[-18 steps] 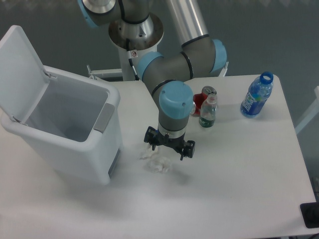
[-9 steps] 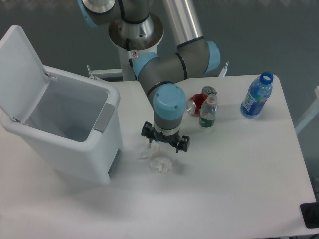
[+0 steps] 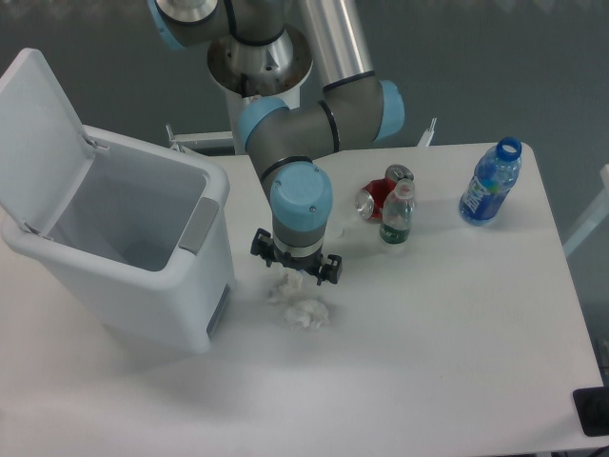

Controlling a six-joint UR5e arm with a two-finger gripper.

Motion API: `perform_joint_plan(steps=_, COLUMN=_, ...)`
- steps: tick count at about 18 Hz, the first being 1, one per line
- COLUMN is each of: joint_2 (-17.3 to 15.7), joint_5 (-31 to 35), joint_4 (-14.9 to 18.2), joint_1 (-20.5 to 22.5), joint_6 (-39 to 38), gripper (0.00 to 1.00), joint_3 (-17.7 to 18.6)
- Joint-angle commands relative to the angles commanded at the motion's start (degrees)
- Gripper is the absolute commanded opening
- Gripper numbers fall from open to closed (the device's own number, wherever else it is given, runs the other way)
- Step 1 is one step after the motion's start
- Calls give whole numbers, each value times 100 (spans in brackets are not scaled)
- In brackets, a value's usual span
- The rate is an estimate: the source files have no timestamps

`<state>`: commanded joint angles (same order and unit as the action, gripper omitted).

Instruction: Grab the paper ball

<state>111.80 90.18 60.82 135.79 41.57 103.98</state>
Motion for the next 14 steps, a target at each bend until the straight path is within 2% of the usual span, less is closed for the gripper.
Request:
perform_joint_plan(steps=5, joint_2=53, joint_5=123, joint_4=0, joint_1=-9, joint_6=26, gripper=99, joint_3=53)
perform_joint_plan(steps=9, joint_2=114, joint_5=272, joint_4=0, joint_1=-9, joint_6=44, gripper=92, joint_3=70)
perform_joint_plan(steps=14, joint_2=106, joint_5=308, joint_4=-26, joint_1=-9, joint_6=0, gripper=70, joint_3=88)
